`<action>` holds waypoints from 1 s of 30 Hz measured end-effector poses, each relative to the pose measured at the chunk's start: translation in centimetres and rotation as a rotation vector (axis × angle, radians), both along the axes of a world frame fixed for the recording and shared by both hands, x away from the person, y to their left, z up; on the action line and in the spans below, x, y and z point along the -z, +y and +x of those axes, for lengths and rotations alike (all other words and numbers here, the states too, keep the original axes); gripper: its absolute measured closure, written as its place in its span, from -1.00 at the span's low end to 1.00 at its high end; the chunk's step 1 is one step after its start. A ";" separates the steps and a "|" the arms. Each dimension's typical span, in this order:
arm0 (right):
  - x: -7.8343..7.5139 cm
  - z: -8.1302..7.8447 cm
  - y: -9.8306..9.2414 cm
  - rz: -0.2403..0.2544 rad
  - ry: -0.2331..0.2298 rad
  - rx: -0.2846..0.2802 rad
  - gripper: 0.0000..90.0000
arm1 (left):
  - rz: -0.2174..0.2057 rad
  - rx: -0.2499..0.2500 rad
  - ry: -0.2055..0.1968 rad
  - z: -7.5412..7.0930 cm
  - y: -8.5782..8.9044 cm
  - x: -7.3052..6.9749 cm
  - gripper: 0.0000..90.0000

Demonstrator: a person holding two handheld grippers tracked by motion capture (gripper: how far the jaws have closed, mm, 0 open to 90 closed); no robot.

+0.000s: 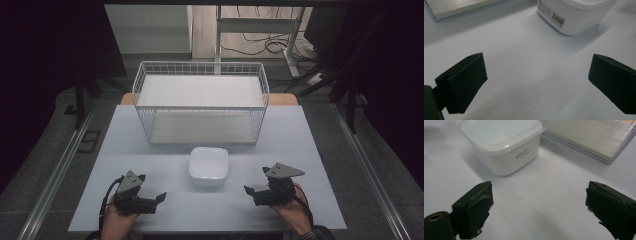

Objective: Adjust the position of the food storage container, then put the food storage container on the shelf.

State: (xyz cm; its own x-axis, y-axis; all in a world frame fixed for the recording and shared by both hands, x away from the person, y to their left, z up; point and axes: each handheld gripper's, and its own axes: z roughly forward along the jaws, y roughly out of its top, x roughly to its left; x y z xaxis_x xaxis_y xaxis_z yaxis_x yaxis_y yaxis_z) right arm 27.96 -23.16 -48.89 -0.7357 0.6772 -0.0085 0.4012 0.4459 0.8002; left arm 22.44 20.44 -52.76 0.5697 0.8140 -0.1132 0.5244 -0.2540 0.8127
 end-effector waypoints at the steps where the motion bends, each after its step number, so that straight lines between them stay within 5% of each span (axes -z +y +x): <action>1: 0.5 -0.1 0.1 -0.011 0.012 -0.002 -0.91 | 0.007 0.000 -0.001 0.0 0.0 0.0 -0.98; 16: 1.1 0.4 0.6 -0.027 0.042 -0.052 -0.95 | -0.053 0.024 0.012 0.3 -0.5 -0.3 -0.96; 30: -0.1 1.8 2.4 0.045 0.091 -0.026 -1.00 | -0.100 0.096 0.017 3.1 -2.8 -1.7 -0.90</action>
State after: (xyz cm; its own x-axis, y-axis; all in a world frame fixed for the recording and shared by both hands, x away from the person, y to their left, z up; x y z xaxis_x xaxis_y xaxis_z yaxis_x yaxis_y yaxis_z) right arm 29.71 -20.77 -48.79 -0.7496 0.6559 0.0893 0.4619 0.4216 0.7803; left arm 25.54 17.62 -51.06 0.6416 0.7401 -0.2014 0.5152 -0.2213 0.8280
